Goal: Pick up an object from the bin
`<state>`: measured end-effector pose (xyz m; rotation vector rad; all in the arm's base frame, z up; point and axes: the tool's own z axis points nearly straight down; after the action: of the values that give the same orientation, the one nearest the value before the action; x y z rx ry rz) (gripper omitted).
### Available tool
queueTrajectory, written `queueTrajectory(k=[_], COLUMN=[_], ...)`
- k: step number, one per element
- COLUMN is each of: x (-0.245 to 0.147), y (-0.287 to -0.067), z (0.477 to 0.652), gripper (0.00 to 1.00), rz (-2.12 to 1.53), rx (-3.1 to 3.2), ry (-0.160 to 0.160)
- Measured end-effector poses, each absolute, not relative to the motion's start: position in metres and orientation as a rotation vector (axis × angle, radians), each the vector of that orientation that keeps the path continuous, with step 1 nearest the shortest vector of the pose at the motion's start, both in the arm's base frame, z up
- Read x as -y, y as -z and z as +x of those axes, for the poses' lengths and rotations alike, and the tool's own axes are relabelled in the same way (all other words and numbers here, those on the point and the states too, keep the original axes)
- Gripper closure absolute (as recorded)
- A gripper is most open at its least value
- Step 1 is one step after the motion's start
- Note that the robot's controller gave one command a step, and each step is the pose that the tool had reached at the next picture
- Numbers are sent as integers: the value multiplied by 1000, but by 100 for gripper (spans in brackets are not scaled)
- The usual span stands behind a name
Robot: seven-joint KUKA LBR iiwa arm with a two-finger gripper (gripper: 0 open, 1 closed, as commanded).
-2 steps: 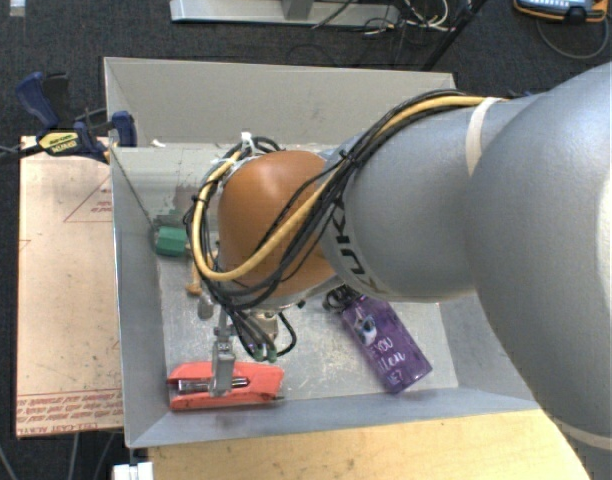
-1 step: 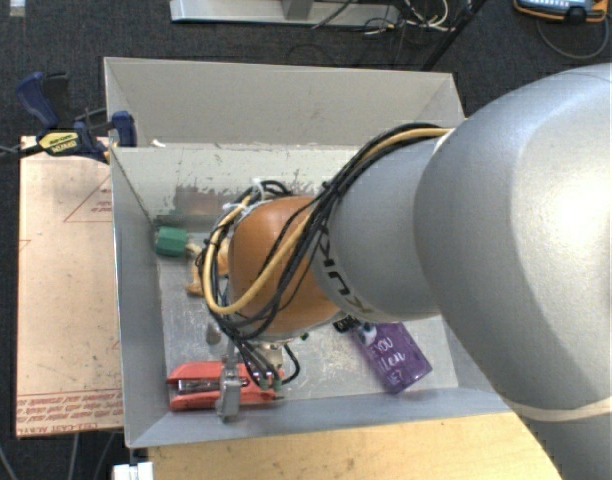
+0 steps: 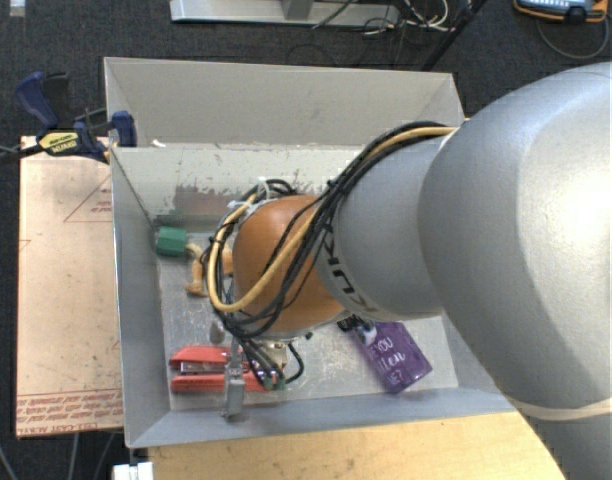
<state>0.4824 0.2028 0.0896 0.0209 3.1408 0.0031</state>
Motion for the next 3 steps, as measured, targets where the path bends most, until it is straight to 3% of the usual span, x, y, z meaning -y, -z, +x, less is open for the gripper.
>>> queueTrajectory(k=[1, 2, 3], x=[-180, -191, -191], y=[-101, -78, -70], z=[480, 484, 484], gripper=[0, 0, 100], rz=[155, 416, 268], rx=[-3139, -3111, -3129], ry=[-6, -6, -9])
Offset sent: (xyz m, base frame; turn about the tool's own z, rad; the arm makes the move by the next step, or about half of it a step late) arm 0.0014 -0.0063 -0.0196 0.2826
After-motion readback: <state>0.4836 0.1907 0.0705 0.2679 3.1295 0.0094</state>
